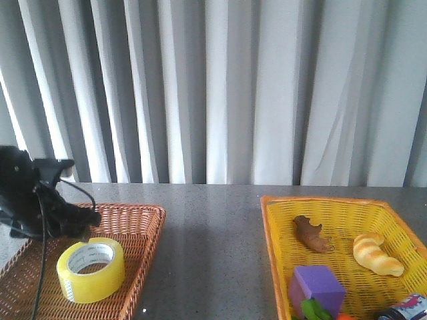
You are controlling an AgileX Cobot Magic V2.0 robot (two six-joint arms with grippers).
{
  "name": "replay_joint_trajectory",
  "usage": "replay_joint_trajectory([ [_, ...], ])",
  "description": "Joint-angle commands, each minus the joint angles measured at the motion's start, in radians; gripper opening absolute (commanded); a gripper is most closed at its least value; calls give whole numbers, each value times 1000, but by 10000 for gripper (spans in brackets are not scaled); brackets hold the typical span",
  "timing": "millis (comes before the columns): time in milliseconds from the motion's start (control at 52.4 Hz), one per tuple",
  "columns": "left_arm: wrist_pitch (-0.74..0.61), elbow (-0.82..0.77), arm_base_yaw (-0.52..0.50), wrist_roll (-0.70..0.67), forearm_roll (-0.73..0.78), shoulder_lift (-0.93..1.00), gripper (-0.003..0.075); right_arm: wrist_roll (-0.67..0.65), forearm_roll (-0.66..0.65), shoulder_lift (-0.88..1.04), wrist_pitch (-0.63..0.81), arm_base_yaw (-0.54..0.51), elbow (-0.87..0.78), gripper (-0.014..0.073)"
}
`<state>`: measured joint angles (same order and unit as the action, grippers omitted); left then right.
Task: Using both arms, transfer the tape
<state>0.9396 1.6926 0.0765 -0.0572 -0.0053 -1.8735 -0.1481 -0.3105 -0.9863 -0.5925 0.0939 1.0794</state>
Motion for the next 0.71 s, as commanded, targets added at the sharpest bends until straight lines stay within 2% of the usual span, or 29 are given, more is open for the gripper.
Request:
replay_joint_trajectory([
  [0,-14,132,4,1,-10,127,433,2,-22,15,62,-4,26,-8],
  [114,-34,236,4,18,-33,212,307,2,-22,15,62,-4,26,-8],
  [172,-51,273,4,18,-60,269,217,2,-22,15,62,-4,26,-8],
  [343,-111,294,4,27,-116,401,-1,2,-22,15,62,-4,26,-8],
  [687,-93,287,4,38,-114,463,-8,2,-22,15,62,-4,26,-8],
])
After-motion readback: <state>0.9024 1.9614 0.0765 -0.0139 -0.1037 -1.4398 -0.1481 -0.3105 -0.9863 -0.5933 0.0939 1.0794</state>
